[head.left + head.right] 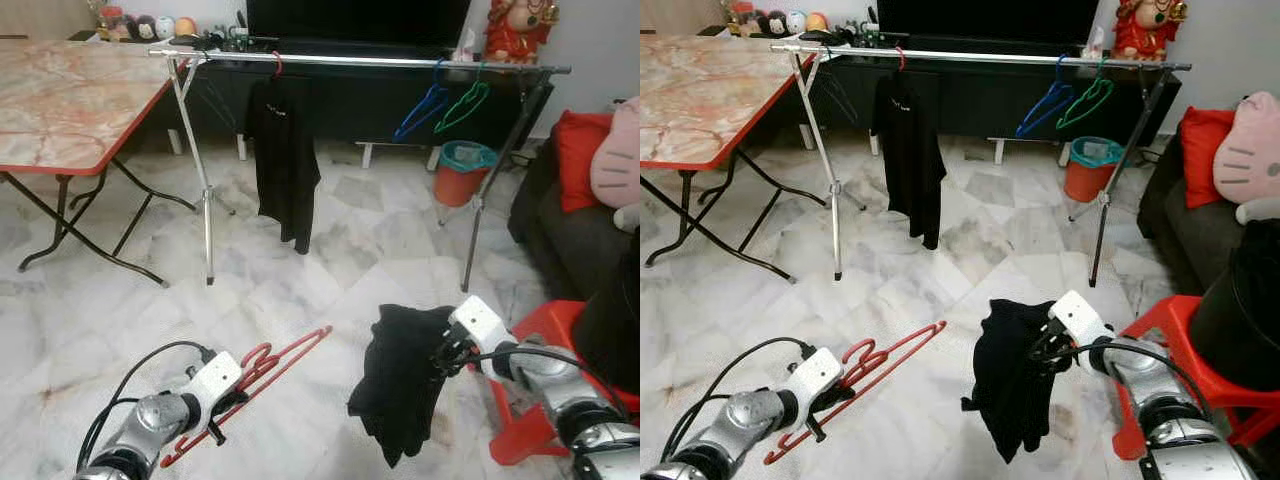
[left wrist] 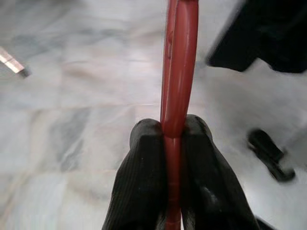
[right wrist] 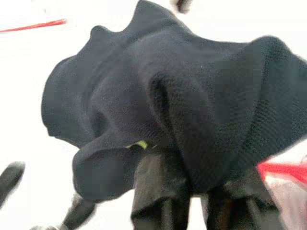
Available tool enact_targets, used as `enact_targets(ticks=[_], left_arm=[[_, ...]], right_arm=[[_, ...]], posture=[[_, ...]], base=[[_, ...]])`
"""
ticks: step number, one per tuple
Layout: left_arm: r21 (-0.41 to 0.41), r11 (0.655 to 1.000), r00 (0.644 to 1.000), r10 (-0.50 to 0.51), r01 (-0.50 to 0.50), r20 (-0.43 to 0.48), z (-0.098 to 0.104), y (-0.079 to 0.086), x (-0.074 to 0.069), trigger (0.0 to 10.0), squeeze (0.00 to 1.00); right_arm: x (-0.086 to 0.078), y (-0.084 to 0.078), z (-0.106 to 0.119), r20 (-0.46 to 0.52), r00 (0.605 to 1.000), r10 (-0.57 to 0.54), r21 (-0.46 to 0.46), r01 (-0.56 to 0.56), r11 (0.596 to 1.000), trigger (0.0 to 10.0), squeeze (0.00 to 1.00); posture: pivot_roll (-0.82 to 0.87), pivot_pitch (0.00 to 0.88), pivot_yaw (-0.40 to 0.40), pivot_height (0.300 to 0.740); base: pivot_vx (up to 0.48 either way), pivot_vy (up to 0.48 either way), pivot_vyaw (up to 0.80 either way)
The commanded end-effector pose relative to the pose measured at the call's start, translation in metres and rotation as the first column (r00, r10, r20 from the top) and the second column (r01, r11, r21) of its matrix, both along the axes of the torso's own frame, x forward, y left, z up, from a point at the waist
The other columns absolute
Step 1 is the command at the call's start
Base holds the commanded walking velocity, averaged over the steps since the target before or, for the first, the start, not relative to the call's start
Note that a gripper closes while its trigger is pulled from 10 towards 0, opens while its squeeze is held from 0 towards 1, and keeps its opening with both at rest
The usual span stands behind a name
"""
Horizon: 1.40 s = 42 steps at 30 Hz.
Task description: Hang hanger
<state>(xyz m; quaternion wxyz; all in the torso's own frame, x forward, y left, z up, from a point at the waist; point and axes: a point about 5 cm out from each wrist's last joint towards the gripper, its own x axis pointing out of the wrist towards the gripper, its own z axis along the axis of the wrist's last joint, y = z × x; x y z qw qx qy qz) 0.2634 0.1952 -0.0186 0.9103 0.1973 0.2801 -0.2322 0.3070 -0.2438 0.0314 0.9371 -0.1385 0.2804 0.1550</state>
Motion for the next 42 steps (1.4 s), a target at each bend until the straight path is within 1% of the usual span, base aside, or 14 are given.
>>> enact_targets(ticks=[1, 2, 4, 5, 10, 14, 15, 17, 18, 19, 25, 26, 33, 42], left_arm=[[-0.011, 0.993, 0.993, 0.114, -0.114, 0.012, -0.002, 0.007, -0.001, 10.0, 0.0], [-0.031, 0.984, 0.983, 0.179, -0.178, 0.032, -0.001, 0.008, 0.001, 10.0, 0.0], [-0.045, 0.978, 0.977, 0.207, -0.206, 0.041, 0.0, 0.009, 0.002, 10.0, 0.0], [-0.076, 0.96, 0.959, 0.275, -0.27, 0.063, 0.002, 0.009, 0.004, 10.0, 0.0], [-0.097, 0.943, 0.941, 0.326, -0.318, 0.088, 0.001, 0.006, 0.004, 10.0, 0.0], [-0.12, 0.91, 0.913, 0.404, -0.396, 0.053, -0.004, 0.008, -0.001, 10.0, 0.0], [-0.118, 0.908, 0.912, 0.409, -0.401, 0.044, -0.006, 0.009, -0.003, 10.0, 0.0], [-0.111, 0.904, 0.908, 0.418, -0.412, 0.03, -0.009, 0.009, -0.007, 10.0, 0.0], [-0.111, 0.904, 0.908, 0.418, -0.412, 0.03, -0.009, 0.009, -0.007, 10.0, 0.0], [-0.107, 0.903, 0.907, 0.42, -0.416, 0.026, -0.011, 0.008, -0.009, 10.0, 0.0], [-0.134, 0.894, 0.9, 0.435, -0.427, 0.029, -0.011, 0.005, -0.009, 10.0, 0.0], [-0.141, 0.891, 0.897, 0.44, -0.432, 0.031, -0.011, 0.004, -0.009, 10.0, 0.0], [-0.18, 0.873, 0.882, 0.468, -0.453, 0.049, -0.006, 0.001, -0.003, 10.0, 0.0], [-0.181, 0.886, 0.895, 0.443, -0.427, 0.059, -0.005, -0.008, 0.0, 10.0, 0.0]], right_arm=[[-0.001, -0.009, -0.001, 0.029, 0.989, -0.148, 0.019, 0.147, 0.989, 9.8, 0.0], [-0.004, -0.006, -0.006, 0.044, 0.972, -0.231, 0.064, 0.228, 0.972, 10.0, 0.0], [-0.005, -0.004, -0.009, 0.047, 0.963, -0.267, 0.094, 0.262, 0.961, 10.0, 0.0], [-0.014, 0.003, -0.021, 0.044, 0.942, -0.333, 0.119, 0.326, 0.938, 10.0, 0.0], [-0.043, 0.012, -0.05, 0.004, 0.909, -0.416, 0.062, 0.415, 0.908, 10.0, 0.0], [-0.07, 0.009, -0.07, -0.06, 0.809, -0.585, 0.116, 0.587, 0.801, 10.0, 0.0], [-0.073, 0.01, -0.072, -0.057, 0.806, -0.589, 0.104, 0.592, 0.799, 10.0, 0.0], [-0.083, 0.011, -0.079, -0.094, 0.773, -0.627, 0.117, 0.634, 0.765, 10.0, 0.0], [-0.083, 0.011, -0.079, -0.094, 0.773, -0.627, 0.117, 0.634, 0.765, 10.0, 0.0], [-0.089, 0.013, -0.084, -0.121, 0.766, -0.632, 0.108, 0.643, 0.759, 10.0, 0.0], [-0.09, 0.012, -0.082, -0.086, 0.74, -0.667, 0.145, 0.671, 0.727, 10.0, 0.0], [-0.091, 0.013, -0.082, -0.085, 0.728, -0.68, 0.162, 0.683, 0.712, 10.0, 0.0], [-0.09, 0.015, -0.081, -0.072, 0.727, -0.683, 0.204, 0.681, 0.703, 10.0, 0.0], [-0.091, 0.018, -0.083, -0.086, 0.729, -0.679, 0.215, 0.68, 0.701, 10.0, 0.0]], posture=[[-0.15, 0.0, -0.061, 0.74], [-0.14, 0.0, -0.051, 0.74], [-0.14, 0.0, -0.051, 0.74], [-0.14, 0.0, -0.043, 0.74], [-0.13, 0.0, -0.032, 0.74], [-0.13, 0.0, -0.018, 0.74], [-0.14, 0.0, -0.017, 0.74], [-0.14, 0.0, -0.014, 0.74], [-0.14, 0.0, -0.014, 0.74], [-0.13, 0.0, -0.013, 0.74], [-0.13, 0.0, -0.008, 0.74], [-0.13, 0.0, -0.006, 0.74], [-0.12, 0.0, -0.001, 0.74], [-0.12, 0.0, -0.008, 0.74]], base=[[0.0, 0.0, 0.0], [0.0, 0.0, 0.0], [0.0, 0.0, 0.0], [0.0, 0.0, 0.0], [0.0, 0.0, 0.0], [0.0, 0.0, 0.0], [0.0, 0.0, 0.0], [0.0, 0.0, 0.0], [0.0, 0.0, 0.0], [0.0, 0.0, 0.0], [0.0, 0.0, 0.0], [0.0, 0.0, 0.0], [0.0, 0.0, 0.0], [0.0, 0.136, 0.0]])
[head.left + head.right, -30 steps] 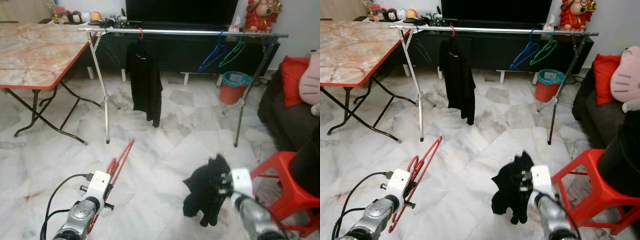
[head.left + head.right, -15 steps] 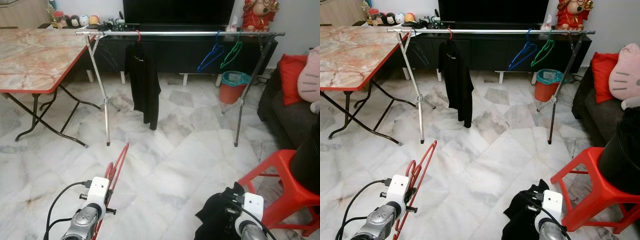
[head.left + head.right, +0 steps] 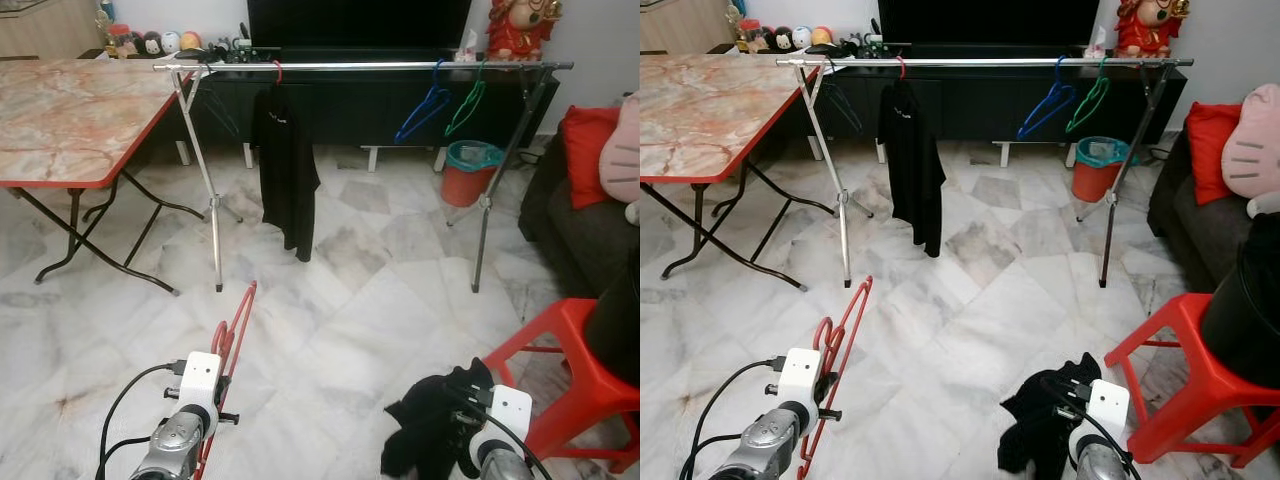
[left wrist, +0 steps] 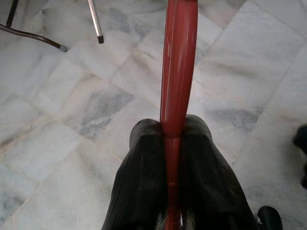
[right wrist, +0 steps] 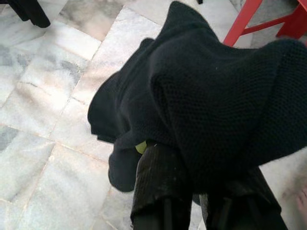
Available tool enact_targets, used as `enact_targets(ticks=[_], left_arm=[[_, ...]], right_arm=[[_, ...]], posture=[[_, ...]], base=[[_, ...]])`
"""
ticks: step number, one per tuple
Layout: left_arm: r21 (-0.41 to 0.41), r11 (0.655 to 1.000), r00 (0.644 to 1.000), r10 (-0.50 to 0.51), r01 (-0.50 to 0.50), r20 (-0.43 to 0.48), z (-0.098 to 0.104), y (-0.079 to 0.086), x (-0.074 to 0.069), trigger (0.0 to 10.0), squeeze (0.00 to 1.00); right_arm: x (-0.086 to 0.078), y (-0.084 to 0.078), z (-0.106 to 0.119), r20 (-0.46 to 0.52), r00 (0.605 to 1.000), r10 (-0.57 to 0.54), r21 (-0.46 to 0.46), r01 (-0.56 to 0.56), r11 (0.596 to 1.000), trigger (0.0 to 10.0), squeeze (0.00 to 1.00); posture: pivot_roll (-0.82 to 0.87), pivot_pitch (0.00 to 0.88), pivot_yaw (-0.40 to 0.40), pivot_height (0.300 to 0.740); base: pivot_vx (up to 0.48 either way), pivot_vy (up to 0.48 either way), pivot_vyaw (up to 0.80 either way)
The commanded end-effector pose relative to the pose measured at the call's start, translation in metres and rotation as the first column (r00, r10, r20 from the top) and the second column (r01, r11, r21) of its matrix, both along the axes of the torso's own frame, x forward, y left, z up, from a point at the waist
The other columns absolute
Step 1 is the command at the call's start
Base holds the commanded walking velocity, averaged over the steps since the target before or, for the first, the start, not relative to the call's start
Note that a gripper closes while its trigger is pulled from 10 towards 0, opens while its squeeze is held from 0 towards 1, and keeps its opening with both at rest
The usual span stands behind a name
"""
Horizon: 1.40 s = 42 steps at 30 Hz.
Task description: Hang hanger
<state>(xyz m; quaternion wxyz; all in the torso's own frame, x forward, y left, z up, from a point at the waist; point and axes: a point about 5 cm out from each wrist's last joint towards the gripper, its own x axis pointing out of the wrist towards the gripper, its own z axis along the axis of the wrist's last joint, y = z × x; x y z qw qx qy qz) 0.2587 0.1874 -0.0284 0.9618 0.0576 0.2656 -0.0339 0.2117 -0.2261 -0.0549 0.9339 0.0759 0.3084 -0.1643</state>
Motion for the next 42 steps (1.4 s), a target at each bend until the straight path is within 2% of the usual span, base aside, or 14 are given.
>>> enact_targets(ticks=[1, 6, 30, 42], left_arm=[[0.009, 1.0, 1.0, -0.006, 0.005, 0.029, 0.005, 0.0, 0.005, 10.0, 0.0], [0.001, 0.999, 0.999, -0.049, 0.049, 0.02, 0.004, -0.006, 0.004, 10.0, 0.0], [-0.005, 0.997, 0.997, -0.076, 0.076, 0.025, 0.005, -0.007, 0.006, 10.0, 0.0], [-0.01, 0.997, 0.997, -0.081, 0.081, 0.006, 0.004, -0.01, 0.006, 10.0, 0.0]], right_arm=[[0.005, 0.0, 0.004, 0.035, 0.999, -0.017, 0.009, 0.017, 1.0, 10.0, 0.0], [0.006, 0.001, 0.004, 0.035, 0.999, -0.025, 0.021, 0.024, 0.999, 10.0, 0.0], [0.01, 0.005, 0.005, 0.046, 0.999, -0.009, 0.021, 0.008, 1.0, 10.0, 0.0], [0.018, 0.005, 0.012, 0.084, 0.996, -0.006, 0.019, 0.004, 1.0, 10.0, 0.0]], posture=[[-0.12, 0.0, -0.009, 0.74], [-0.11, 0.0, -0.008, 0.74], [-0.11, 0.0, 0.0, 0.74], [-0.11, 0.0, -0.005, 0.74]], base=[[0.0, 0.244, 0.0], [0.0, 0.299, 0.0], [0.0, 0.455, 0.0], [0.0, 0.48, 0.0]])
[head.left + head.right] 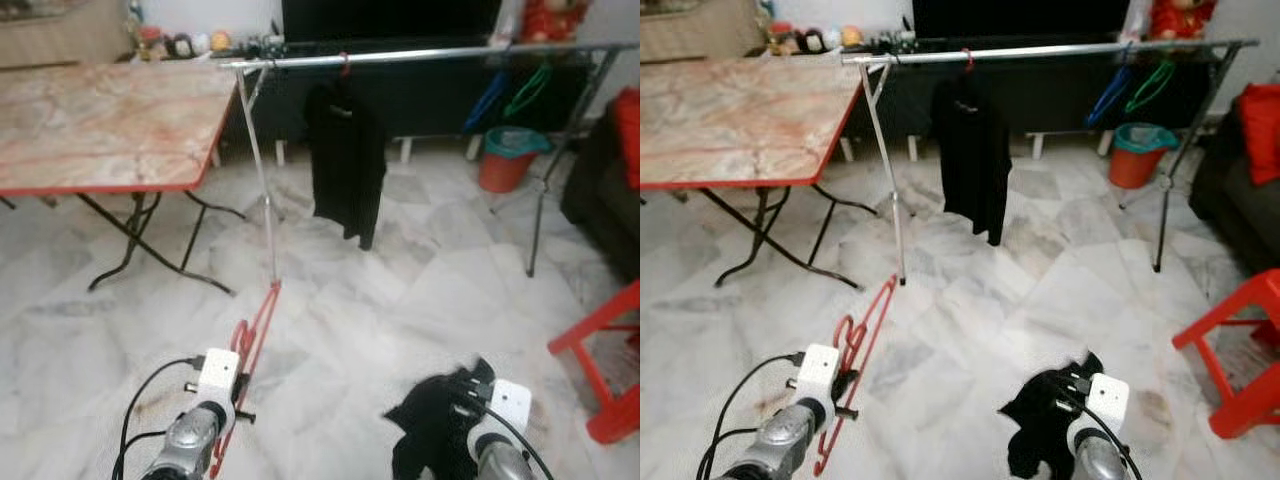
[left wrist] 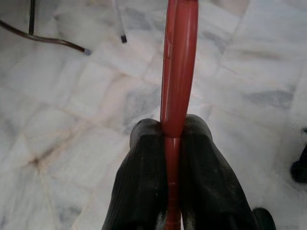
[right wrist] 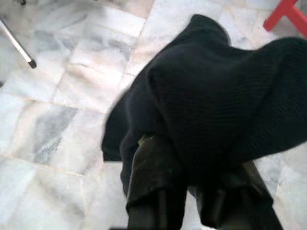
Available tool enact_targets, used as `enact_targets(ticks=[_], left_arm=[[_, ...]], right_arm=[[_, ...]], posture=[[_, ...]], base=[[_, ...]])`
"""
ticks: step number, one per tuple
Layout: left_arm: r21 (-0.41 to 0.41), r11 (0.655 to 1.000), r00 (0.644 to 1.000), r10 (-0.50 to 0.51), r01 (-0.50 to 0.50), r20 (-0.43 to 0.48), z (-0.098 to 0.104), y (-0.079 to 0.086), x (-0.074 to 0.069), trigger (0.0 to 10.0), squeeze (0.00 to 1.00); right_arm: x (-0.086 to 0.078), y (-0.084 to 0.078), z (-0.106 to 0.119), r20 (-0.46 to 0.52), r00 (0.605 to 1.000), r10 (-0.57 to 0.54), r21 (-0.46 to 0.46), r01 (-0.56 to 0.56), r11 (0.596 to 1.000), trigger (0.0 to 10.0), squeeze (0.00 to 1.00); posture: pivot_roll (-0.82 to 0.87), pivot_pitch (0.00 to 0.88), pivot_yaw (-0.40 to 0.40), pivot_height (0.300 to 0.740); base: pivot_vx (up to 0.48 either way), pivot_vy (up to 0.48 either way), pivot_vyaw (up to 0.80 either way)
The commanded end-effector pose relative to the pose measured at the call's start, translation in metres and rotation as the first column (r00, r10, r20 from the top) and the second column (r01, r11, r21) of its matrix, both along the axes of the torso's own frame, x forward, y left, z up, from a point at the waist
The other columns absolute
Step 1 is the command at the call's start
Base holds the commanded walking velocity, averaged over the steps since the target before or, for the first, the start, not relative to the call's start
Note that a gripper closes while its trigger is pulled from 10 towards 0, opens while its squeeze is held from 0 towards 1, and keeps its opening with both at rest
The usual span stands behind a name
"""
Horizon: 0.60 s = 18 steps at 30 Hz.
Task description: Hang hanger
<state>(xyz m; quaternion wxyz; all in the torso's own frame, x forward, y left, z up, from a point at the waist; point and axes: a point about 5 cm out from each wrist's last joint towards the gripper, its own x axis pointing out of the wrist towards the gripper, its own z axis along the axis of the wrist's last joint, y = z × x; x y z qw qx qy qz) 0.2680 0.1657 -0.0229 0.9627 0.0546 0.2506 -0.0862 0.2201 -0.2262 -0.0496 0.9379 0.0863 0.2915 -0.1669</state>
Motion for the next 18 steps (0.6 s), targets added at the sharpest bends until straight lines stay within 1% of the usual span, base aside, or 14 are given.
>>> enact_targets(ticks=[1, 6, 11, 13, 18], left_arm=[[0.026, 0.999, 1.0, 0.02, -0.019, -0.018, -0.002, 0.011, -0.003, 10.0, 0.0], [0.025, 0.999, 0.999, 0.035, -0.034, -0.033, -0.004, 0.015, -0.005, 10.0, 0.0], [0.028, 0.999, 0.998, 0.039, -0.038, -0.043, -0.006, 0.017, -0.007, 10.0, 0.0], [0.029, 0.999, 0.998, 0.04, -0.039, -0.044, -0.006, 0.017, -0.007, 10.0, 0.0], [0.027, 0.999, 0.998, 0.044, -0.043, -0.044, -0.006, 0.016, -0.007, 10.0, 0.0]], right_arm=[[0.01, 0.006, 0.006, 0.048, 0.999, 0.007, 0.007, -0.007, 1.0, 10.0, 0.0], [0.013, 0.007, 0.009, 0.065, 0.997, 0.037, -0.019, -0.036, 0.999, 10.0, 0.0], [0.017, 0.006, 0.013, 0.092, 0.995, 0.04, -0.028, -0.037, 0.999, 10.0, 0.0], [0.018, 0.007, 0.014, 0.101, 0.994, 0.028, -0.016, -0.027, 1.0, 10.0, 0.0], [0.021, 0.009, 0.016, 0.111, 0.993, 0.035, -0.02, -0.033, 0.999, 10.0, 0.0]], posture=[[-0.11, 0.0, -0.006, 0.74], [-0.11, 0.0, -0.01, 0.74], [-0.11, 0.0, -0.011, 0.74], [-0.11, 0.0, -0.014, 0.74], [-0.1, 0.0, -0.017, 0.74]], base=[[0.0, 0.48, 0.0], [0.0, 0.48, 0.0], [0.0, 0.48, 0.7], [0.0, 0.48, 0.0], [0.0, 0.48, 0.0]])
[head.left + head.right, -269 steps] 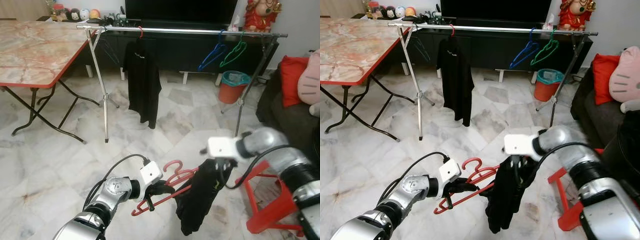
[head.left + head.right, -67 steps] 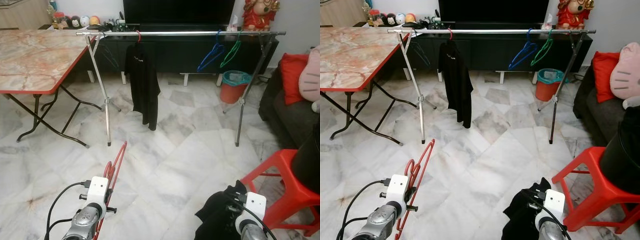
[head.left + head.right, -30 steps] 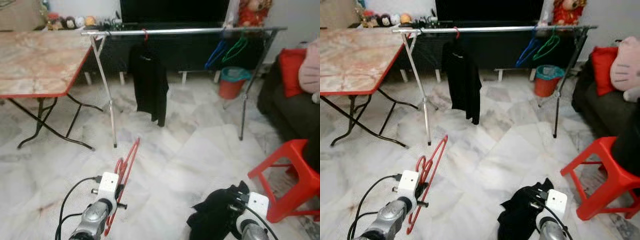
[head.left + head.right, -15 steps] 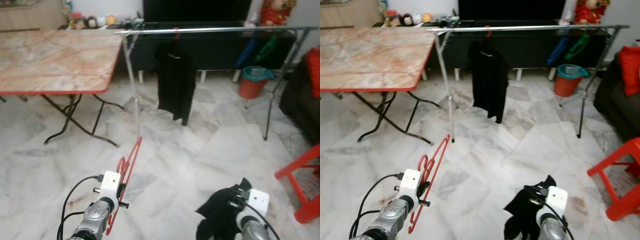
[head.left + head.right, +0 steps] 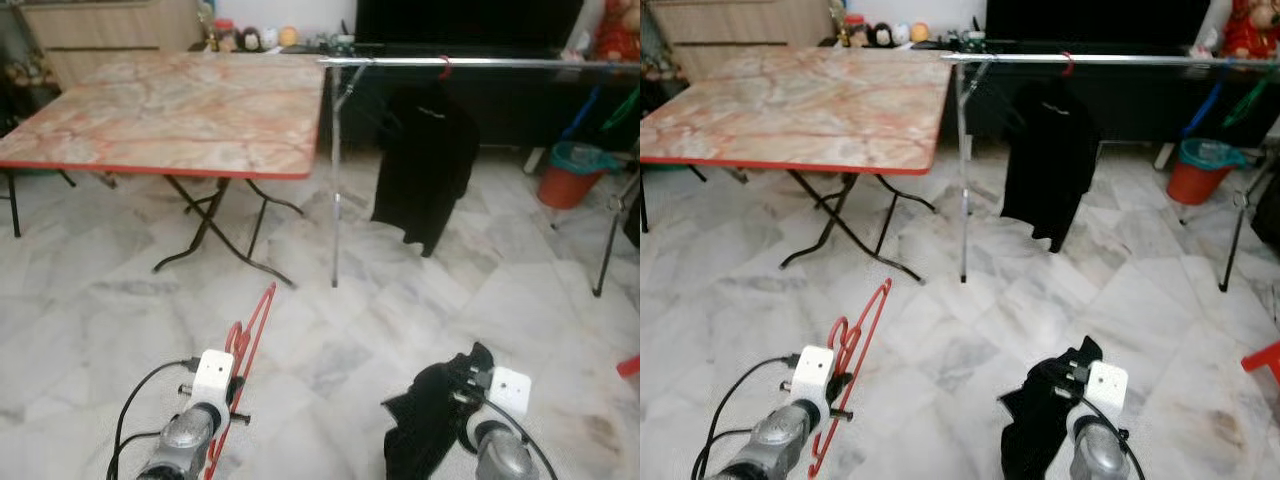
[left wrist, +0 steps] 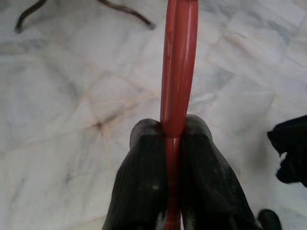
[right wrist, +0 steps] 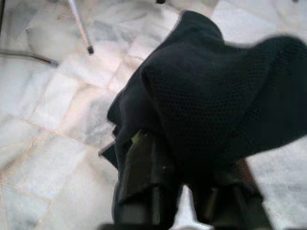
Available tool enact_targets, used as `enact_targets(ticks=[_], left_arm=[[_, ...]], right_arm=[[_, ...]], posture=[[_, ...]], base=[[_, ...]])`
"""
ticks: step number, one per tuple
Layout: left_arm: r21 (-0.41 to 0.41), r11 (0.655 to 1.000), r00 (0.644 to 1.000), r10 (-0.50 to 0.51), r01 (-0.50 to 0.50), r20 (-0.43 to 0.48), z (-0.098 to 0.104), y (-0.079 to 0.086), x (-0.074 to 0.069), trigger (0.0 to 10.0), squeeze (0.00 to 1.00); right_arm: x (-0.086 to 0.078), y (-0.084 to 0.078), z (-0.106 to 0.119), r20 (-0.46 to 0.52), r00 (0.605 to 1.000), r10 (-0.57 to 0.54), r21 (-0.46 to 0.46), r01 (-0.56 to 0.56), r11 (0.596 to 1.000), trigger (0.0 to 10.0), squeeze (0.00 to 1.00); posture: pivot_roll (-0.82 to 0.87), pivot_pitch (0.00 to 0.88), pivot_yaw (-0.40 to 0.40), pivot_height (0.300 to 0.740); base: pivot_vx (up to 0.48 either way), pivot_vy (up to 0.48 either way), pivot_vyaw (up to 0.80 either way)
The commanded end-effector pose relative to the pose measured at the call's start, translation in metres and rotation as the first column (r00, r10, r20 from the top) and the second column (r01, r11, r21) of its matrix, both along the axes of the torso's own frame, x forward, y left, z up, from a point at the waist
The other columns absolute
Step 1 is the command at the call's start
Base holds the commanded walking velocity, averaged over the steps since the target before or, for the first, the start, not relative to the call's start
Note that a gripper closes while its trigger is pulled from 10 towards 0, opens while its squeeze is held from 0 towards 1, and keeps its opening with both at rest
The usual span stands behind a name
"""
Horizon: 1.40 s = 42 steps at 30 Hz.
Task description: Hang hanger
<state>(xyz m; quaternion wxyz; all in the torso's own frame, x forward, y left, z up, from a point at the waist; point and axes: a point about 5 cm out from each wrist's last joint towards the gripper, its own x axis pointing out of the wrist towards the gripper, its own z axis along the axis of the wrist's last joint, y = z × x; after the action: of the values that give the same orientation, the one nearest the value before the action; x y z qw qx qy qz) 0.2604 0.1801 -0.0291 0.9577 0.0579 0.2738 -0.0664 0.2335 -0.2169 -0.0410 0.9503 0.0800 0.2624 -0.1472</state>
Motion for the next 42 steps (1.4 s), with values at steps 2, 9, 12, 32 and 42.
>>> enact_targets(ticks=[2, 9, 12, 32, 42], left_arm=[[0.005, 1.0, 1.0, 0.005, -0.005, 0.001, 0.001, 0.002, 0.001, 10.0, 0.0], [0.002, 1.0, 1.0, 0.005, -0.005, 0.011, 0.002, 0.001, 0.002, 10.0, 0.0], [0.001, 1.0, 1.0, 0.005, -0.005, 0.014, 0.002, 0.001, 0.002, 10.0, 0.0], [0.018, 1.0, 0.998, 0.01, -0.011, 0.057, 0.009, 0.002, 0.009, 10.0, 0.0], [-0.016, 1.0, 0.996, 0.021, -0.02, 0.084, 0.011, 0.002, 0.009, 10.0, 0.0]], right_arm=[[0.008, 0.0, 0.008, 0.053, 0.999, -0.005, -0.006, 0.006, 1.0, 10.0, 0.0], [0.011, -0.001, 0.011, 0.073, 0.997, -0.016, -0.006, 0.016, 1.0, 10.0, 0.0], [0.011, -0.002, 0.012, 0.082, 0.996, -0.026, -0.001, 0.026, 1.0, 10.0, 0.0], [0.014, -0.003, 0.014, 0.094, 0.995, -0.021, -0.013, 0.022, 1.0, 10.0, 0.0], [0.018, -0.003, 0.017, 0.103, 0.995, -0.01, -0.021, 0.013, 1.0, 10.0, 0.0]], posture=[[-0.1, 0.0, -0.017, 0.74], [-0.11, 0.0, -0.018, 0.74], [-0.11, 0.0, -0.018, 0.74], [-0.1, 0.0, -0.02, 0.74], [-0.1, 0.0, -0.022, 0.74]], base=[[0.0, 0.48, 0.0], [0.0, 0.48, 0.0], [0.0, 0.48, 0.0], [0.0, 0.432, 0.0], [0.0, 0.0, 0.0]])
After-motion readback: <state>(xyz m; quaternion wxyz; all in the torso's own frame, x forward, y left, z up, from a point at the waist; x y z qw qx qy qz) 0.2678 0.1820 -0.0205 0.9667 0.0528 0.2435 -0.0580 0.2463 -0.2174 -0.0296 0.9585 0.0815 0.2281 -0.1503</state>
